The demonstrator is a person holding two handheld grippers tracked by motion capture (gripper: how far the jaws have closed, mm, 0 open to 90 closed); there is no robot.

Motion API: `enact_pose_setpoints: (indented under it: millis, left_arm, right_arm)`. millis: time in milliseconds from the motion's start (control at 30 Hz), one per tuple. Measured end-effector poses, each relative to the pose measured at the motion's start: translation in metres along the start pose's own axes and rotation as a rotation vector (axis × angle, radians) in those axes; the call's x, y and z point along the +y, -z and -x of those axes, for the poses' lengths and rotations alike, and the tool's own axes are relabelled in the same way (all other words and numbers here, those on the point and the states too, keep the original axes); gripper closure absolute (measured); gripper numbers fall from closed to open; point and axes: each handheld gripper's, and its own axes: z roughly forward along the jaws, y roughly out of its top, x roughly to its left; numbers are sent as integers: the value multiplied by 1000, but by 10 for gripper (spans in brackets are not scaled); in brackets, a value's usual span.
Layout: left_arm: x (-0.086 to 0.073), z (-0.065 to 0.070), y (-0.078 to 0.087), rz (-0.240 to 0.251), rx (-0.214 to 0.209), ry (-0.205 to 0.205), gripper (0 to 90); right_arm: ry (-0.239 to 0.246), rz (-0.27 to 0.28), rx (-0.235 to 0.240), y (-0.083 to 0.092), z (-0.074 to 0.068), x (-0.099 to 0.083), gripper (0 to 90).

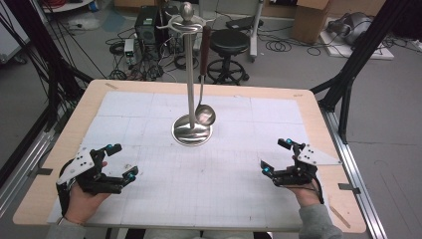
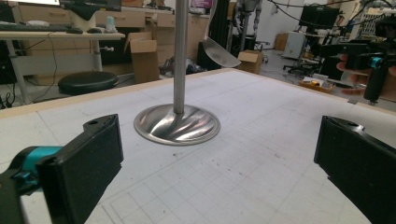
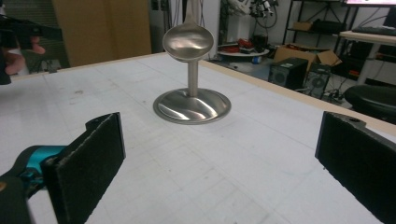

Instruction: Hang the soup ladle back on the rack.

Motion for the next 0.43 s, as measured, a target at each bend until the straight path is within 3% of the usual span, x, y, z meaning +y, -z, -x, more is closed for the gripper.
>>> enact_pose_setpoints:
  millis: [233,433]
  left_arm:
    - [0,0,-1,1,-1,4,17]
    - [0,0,-1,-1,1,2,18]
  right_arm:
    - [-52,49,-5,17,7,-6,6]
    - [-56,42,-7,20,9,-9,6]
